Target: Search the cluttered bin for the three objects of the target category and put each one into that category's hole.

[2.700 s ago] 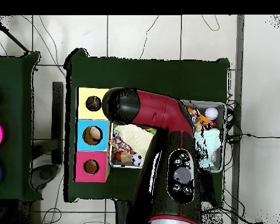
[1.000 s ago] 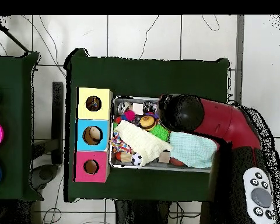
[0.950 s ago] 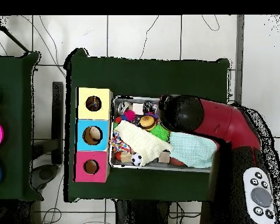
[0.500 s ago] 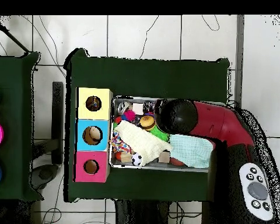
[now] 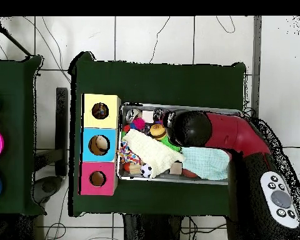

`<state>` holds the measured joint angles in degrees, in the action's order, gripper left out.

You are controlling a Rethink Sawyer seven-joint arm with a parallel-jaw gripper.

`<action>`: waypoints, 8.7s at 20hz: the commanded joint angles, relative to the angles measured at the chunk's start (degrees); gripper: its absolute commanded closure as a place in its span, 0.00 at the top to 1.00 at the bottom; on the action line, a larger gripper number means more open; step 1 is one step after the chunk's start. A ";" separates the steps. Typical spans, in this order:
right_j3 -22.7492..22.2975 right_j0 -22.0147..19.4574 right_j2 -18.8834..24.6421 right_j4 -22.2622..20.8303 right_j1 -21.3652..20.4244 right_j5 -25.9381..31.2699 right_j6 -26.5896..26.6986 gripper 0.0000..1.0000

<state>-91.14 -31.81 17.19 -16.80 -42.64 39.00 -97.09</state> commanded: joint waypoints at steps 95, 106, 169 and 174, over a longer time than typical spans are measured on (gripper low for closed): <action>12.36 -2.54 6.28 -6.55 6.41 10.79 12.59 1.00; 13.86 -5.12 7.27 -7.02 8.09 12.06 15.26 1.00; 12.53 -5.54 3.27 -11.92 10.46 7.47 6.03 1.00; 12.02 -4.42 1.27 -11.42 7.06 9.81 3.66 1.00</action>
<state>-78.51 -37.19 19.75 -25.71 -32.15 44.63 -97.11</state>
